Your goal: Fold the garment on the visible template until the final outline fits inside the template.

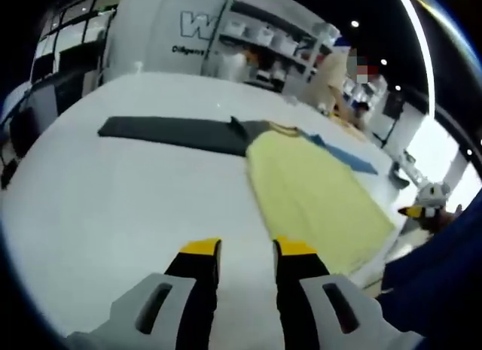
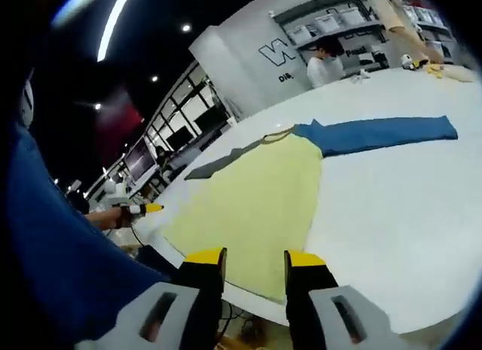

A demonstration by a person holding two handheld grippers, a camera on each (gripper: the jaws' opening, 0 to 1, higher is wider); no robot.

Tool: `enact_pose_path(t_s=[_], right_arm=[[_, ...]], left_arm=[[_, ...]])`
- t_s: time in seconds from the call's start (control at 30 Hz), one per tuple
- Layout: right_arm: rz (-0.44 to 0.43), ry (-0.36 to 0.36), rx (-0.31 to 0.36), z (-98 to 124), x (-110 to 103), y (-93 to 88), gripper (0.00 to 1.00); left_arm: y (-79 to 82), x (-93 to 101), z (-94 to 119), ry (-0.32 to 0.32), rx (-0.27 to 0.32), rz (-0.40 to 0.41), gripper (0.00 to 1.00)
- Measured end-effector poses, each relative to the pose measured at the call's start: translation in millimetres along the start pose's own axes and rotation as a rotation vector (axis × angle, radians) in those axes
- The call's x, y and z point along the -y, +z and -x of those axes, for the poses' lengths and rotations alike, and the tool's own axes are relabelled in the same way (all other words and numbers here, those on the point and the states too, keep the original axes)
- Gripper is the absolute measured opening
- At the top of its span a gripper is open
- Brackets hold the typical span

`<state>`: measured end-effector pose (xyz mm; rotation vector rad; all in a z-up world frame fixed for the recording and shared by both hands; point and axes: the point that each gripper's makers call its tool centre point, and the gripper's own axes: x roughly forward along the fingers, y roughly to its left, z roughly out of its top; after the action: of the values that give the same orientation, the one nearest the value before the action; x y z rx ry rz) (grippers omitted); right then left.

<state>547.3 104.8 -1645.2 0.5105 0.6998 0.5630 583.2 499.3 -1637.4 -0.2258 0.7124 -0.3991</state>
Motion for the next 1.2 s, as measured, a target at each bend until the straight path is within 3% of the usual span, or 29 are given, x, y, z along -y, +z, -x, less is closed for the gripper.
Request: enact_pose_path(t_s=[0.17, 0.27, 0.63, 0.77, 0.8, 0.87, 0.9, 1.0, 1.13, 1.2], right_arm=[[0.052, -0.001, 0.034, 4.4, -5.1, 12.4, 0.5], [0.13, -0.001, 0.038, 5.3, -14.2, 16.8, 0.58], [0.437, -0.036, -0.014, 2.7, -40.0, 13.6, 0.74], [0.476, -0.038, -0.007, 5.0, -47.9, 12.5, 0.8], [0.525, -0.048, -0.014, 8.0, -54.6, 13.0, 0.81], [0.584, -0.059, -0.068, 9.8, -72.8, 2.5, 0.82], [0.588, -0.069, -0.068, 10.4, -81.8, 2.1, 0.82], [0.596, -0.089, -0.061, 9.0, -91.4, 0.9, 0.81], [0.592, -0.11, -0.076, 5.7, -105.8, -6.5, 0.81], [0.589, -0.111, -0.073, 5.5, -106.9, -6.6, 0.81]], left_arm=[[11.9, -19.8, -5.3, 0.024, 0.006, -0.007, 0.31], [19.4, -29.0, -7.7, 0.033, 0.012, -0.019, 0.32], [36.8, -64.5, -11.3, 0.066, 0.031, -0.032, 0.34], [45.2, -82.0, -12.2, 0.082, 0.052, -0.002, 0.36], [55.3, -106.6, -15.5, 0.094, 0.067, 0.011, 0.37], [70.7, -132.5, -18.6, 0.115, 0.091, 0.027, 0.39], [79.9, -147.4, -20.3, 0.129, 0.109, 0.043, 0.39], [92.5, -167.6, -22.6, 0.152, 0.138, 0.071, 0.4], [130.0, -229.1, -35.5, 0.224, 0.217, 0.154, 0.47], [130.4, -232.6, -37.3, 0.226, 0.213, 0.163, 0.52]])
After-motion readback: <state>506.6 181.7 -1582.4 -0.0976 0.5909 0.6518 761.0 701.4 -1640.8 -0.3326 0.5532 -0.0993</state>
